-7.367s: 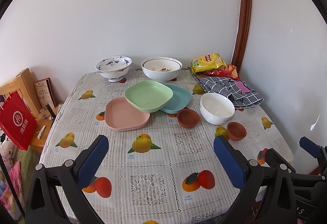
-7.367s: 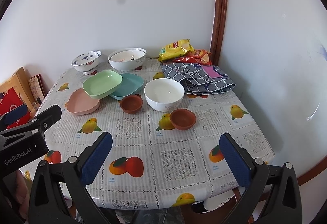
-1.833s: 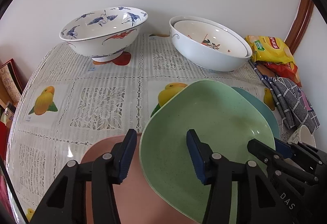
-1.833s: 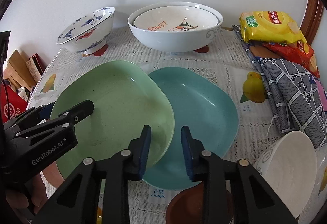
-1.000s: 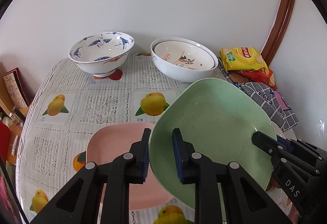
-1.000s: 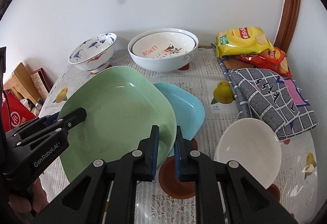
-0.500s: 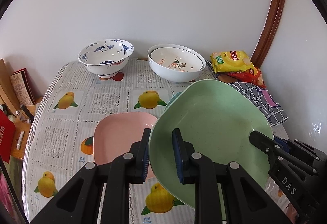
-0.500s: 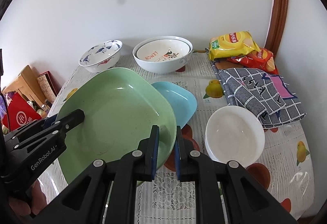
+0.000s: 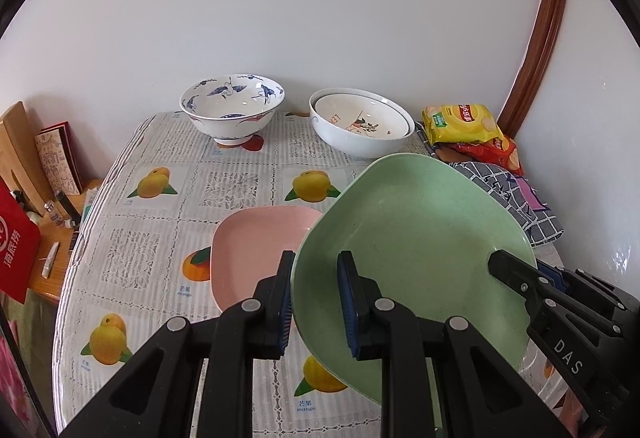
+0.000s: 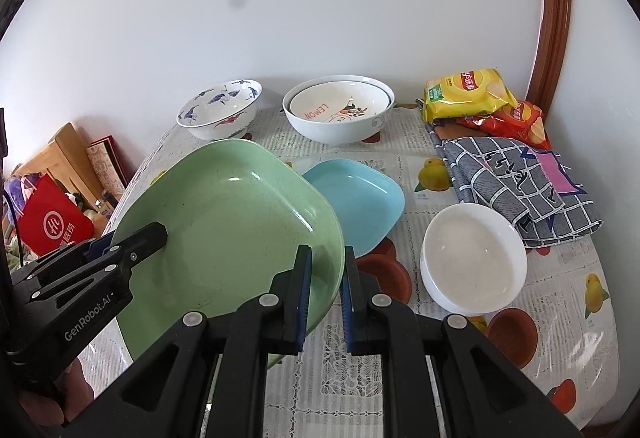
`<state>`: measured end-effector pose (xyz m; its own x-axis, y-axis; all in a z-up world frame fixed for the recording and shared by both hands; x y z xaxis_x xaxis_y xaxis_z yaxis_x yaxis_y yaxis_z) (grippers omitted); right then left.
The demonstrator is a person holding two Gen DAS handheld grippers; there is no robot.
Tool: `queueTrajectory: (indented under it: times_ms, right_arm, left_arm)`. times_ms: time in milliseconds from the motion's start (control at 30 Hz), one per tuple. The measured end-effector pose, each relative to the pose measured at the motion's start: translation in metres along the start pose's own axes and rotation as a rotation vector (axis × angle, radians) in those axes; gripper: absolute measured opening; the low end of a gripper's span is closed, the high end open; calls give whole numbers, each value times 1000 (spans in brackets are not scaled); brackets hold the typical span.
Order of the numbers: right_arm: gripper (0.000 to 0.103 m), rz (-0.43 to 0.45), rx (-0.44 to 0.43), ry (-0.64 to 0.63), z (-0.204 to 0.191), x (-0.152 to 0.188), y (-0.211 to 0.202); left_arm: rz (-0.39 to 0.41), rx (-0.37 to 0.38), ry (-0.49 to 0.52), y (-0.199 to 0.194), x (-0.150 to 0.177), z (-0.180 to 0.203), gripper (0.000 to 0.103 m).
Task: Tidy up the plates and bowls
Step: 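Lift the green plate off the pink plate with the left tool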
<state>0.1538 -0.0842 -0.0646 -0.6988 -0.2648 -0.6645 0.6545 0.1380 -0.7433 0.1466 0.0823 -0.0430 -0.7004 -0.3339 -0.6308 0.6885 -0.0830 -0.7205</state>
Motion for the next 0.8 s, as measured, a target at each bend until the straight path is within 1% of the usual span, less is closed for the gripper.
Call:
queueTrajectory:
  times_ms: [300, 800]
  right_arm:
    - [13, -2, -20, -26, -17, -4, 5]
    - [13, -28, -37, -45, -32, -5, 25]
  left_arm:
    - [12, -19, -25, -5, -1, -18, 20]
    - [-10, -34, -49, 7, 1, -38, 20]
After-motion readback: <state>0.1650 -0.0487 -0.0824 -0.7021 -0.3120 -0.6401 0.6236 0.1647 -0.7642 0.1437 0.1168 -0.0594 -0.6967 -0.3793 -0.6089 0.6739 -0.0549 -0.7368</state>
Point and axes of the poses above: each gripper's, at about its wrist camera, not at the fingertips, and y roughly the way its jaws point, z to its right, x to its underside, the point moved 1 cm from there along y, roughly the way its jaws point, and after that the axes turned 14 degrees about -y, right-handed, at the moved point
